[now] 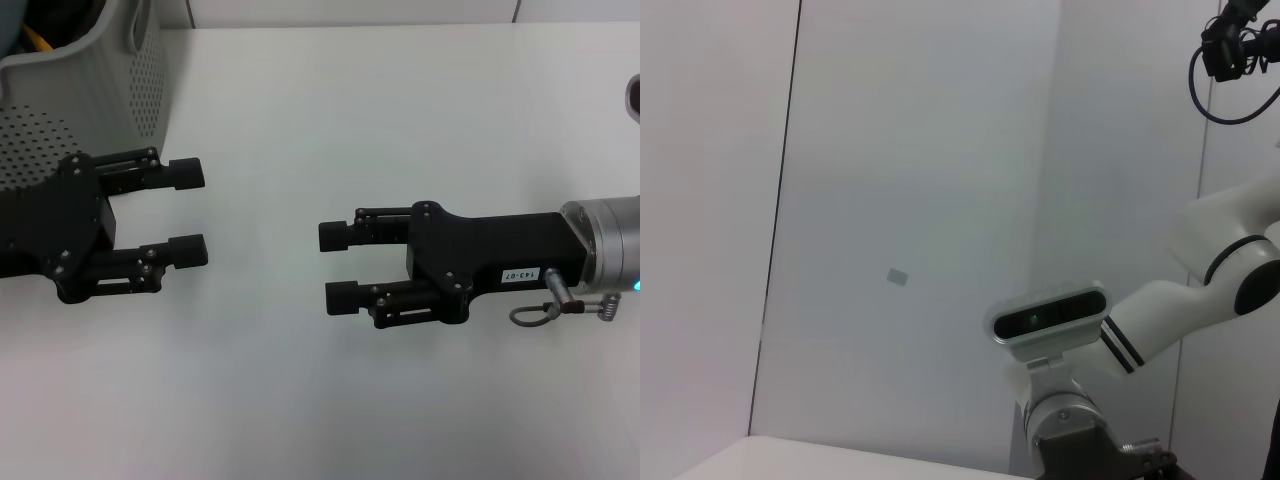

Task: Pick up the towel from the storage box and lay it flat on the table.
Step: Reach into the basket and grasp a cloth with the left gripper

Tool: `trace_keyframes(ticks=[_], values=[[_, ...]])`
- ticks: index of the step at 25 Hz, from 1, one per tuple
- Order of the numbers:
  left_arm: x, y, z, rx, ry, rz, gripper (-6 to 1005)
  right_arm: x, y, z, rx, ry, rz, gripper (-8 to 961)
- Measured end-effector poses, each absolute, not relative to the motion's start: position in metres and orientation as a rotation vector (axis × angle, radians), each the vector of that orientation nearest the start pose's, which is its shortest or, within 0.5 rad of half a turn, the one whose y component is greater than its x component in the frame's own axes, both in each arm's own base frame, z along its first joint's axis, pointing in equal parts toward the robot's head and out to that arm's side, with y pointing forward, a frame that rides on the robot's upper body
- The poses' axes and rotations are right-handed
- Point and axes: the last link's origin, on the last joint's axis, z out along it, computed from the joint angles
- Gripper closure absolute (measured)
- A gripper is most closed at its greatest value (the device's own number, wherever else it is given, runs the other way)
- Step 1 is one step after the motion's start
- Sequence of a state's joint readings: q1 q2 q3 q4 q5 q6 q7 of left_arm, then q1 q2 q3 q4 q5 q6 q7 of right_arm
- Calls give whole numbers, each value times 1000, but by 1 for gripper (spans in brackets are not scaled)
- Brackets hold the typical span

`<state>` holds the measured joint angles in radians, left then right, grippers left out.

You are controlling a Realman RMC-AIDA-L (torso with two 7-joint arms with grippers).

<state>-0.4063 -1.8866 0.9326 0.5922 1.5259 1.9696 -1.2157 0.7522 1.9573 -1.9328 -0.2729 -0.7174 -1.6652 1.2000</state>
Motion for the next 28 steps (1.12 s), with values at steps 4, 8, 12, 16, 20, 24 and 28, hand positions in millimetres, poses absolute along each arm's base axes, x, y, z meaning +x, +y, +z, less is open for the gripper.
trace_keyframes(ticks=[4,8,12,16,20,24,28], values=[[-258,276,72,-2804,-236,-1187,275,165,310,-50,-3066,444,1285,244],[-257,276,72,-2797,-238,-1195,275,164,310,-50,-3069,440,1282,244],[-257,275,71,-2795,-242,-1198,275,164,311,-50,-3071,436,1280,243],[-259,275,72,-2778,-248,-1203,275,164,311,-49,-3067,431,1280,243],[-262,278,83,-2681,-277,-1235,276,166,312,-50,-3055,439,1267,244],[-272,282,118,-2487,-379,-1257,276,167,313,-50,-3046,444,1258,243],[-299,272,160,-2245,-500,-1201,276,171,317,-52,-3021,460,1224,243]])
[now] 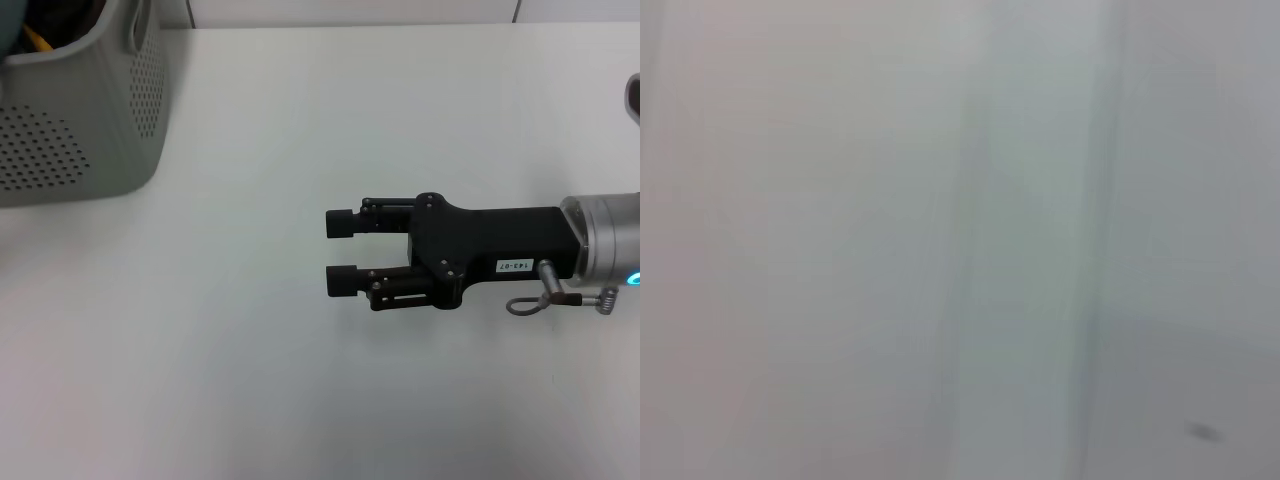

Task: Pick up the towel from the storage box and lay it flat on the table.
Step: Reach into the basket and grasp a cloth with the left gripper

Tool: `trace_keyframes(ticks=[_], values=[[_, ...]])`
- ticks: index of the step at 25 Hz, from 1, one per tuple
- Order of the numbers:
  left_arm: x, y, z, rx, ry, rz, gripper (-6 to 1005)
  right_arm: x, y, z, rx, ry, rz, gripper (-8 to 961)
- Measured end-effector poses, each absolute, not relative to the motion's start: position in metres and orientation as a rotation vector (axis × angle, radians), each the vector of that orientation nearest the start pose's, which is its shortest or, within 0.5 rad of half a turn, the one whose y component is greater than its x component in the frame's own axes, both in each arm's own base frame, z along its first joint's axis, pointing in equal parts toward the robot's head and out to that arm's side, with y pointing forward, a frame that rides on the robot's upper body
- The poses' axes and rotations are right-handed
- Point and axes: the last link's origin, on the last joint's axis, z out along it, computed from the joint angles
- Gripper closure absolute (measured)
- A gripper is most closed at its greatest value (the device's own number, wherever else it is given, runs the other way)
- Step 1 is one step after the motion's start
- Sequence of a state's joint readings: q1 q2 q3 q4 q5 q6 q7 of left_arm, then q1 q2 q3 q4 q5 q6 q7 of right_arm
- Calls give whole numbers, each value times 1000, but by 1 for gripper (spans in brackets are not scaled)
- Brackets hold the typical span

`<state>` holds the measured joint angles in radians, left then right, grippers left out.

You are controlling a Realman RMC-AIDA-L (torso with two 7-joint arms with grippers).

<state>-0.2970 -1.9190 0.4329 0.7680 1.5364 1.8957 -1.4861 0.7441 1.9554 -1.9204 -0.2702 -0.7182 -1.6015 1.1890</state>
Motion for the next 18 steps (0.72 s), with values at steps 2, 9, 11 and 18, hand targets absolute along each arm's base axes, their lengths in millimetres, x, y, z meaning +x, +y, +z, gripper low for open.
trace_keyframes(ticks=[2,9,11,18], values=[[-309,263,175,-2176,-535,-1160,276,175,317,-54,-3005,478,1201,243],[-334,227,208,-1971,-602,-1024,276,174,323,-51,-2957,483,1222,243],[-338,218,214,-1924,-615,-1000,276,174,325,-48,-2939,482,1231,244],[-344,200,220,-1799,-680,-833,286,174,328,-45,-2916,483,1244,244]])
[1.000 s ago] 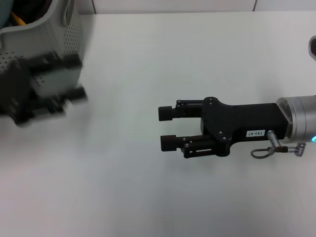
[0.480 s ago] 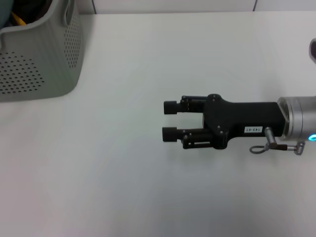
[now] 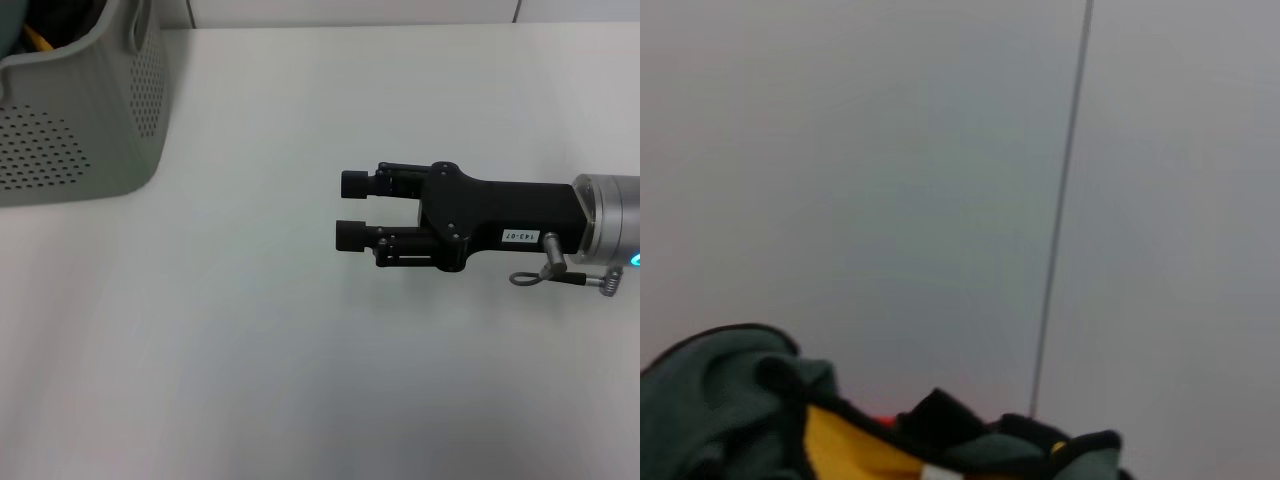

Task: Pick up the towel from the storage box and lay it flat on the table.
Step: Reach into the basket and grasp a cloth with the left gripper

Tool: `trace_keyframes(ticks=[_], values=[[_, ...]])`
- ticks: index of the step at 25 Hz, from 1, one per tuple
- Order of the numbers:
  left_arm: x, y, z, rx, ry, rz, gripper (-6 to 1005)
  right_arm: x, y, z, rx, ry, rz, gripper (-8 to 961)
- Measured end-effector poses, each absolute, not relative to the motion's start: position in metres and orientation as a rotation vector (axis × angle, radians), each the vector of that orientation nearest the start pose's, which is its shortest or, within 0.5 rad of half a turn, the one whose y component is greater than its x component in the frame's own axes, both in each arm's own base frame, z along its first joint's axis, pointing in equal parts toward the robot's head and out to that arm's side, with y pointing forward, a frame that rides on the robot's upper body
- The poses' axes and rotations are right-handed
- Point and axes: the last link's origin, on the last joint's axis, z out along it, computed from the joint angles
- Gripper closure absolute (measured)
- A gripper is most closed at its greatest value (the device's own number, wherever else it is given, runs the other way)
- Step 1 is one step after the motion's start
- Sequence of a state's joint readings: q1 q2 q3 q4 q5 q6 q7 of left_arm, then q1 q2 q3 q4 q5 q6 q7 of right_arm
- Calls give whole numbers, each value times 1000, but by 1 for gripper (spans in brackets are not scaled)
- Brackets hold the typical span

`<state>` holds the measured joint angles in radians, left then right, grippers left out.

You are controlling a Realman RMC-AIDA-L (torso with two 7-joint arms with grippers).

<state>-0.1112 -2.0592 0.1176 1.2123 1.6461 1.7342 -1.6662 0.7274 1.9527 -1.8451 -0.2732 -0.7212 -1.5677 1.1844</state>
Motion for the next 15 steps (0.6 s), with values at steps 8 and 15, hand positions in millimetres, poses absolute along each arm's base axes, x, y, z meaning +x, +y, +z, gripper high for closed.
trace_keyframes(ticks=[8,15], values=[[-337,199,231,-1768,-681,-741,309,176,327,-46,-2910,486,1246,243],[-345,209,235,-1719,-715,-667,322,178,324,-47,-2903,484,1245,243]])
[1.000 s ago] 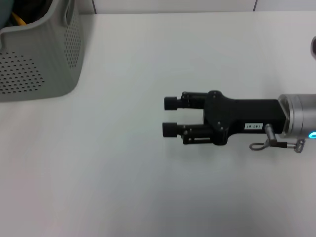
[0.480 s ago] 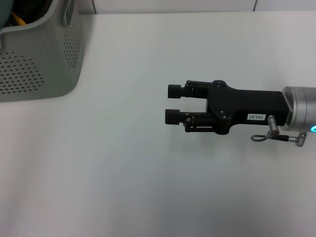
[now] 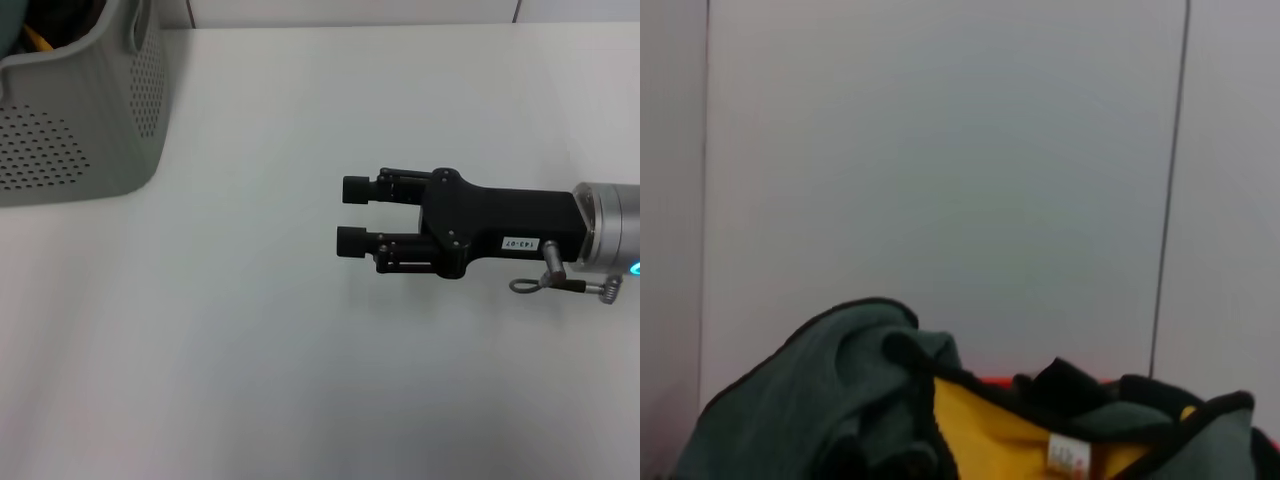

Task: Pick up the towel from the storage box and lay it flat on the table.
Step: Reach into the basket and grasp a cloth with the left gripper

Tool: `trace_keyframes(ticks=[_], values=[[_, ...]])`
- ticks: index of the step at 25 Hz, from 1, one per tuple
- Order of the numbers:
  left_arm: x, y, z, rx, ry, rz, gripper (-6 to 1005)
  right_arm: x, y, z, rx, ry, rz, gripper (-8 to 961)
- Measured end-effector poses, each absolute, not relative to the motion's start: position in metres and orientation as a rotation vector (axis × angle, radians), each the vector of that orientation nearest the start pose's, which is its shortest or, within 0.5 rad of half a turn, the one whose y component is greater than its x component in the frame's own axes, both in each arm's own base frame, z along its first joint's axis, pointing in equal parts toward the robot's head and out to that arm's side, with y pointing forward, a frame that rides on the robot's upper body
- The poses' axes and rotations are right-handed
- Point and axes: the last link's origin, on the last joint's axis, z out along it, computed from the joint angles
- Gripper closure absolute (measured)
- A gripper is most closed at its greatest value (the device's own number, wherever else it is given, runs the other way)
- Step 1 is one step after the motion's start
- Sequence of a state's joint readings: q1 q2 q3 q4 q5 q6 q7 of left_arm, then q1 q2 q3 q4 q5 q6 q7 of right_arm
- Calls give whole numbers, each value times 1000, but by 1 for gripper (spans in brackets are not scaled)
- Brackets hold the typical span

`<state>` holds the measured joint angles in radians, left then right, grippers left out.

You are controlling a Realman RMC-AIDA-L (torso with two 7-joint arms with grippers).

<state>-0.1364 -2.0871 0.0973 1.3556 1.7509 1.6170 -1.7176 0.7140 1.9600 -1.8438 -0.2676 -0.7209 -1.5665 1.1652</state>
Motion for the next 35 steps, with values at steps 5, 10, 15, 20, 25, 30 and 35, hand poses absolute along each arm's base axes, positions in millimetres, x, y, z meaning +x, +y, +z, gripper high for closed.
trace_keyframes(ticks=[5,10,15,20,25,30,35], values=[[-349,226,230,-1738,-752,-627,324,180,323,-47,-2898,486,1248,243],[-350,239,228,-1737,-758,-598,326,183,320,-48,-2893,501,1252,243],[-355,244,230,-1709,-775,-556,328,188,317,-47,-2882,521,1255,243],[-361,246,228,-1689,-791,-535,330,189,316,-47,-2879,527,1258,243],[-368,248,223,-1694,-827,-545,332,189,316,-47,-2878,528,1255,243],[-371,251,222,-1699,-839,-554,334,189,317,-47,-2876,526,1253,243],[-370,254,222,-1703,-840,-562,336,188,318,-47,-2870,526,1258,243]])
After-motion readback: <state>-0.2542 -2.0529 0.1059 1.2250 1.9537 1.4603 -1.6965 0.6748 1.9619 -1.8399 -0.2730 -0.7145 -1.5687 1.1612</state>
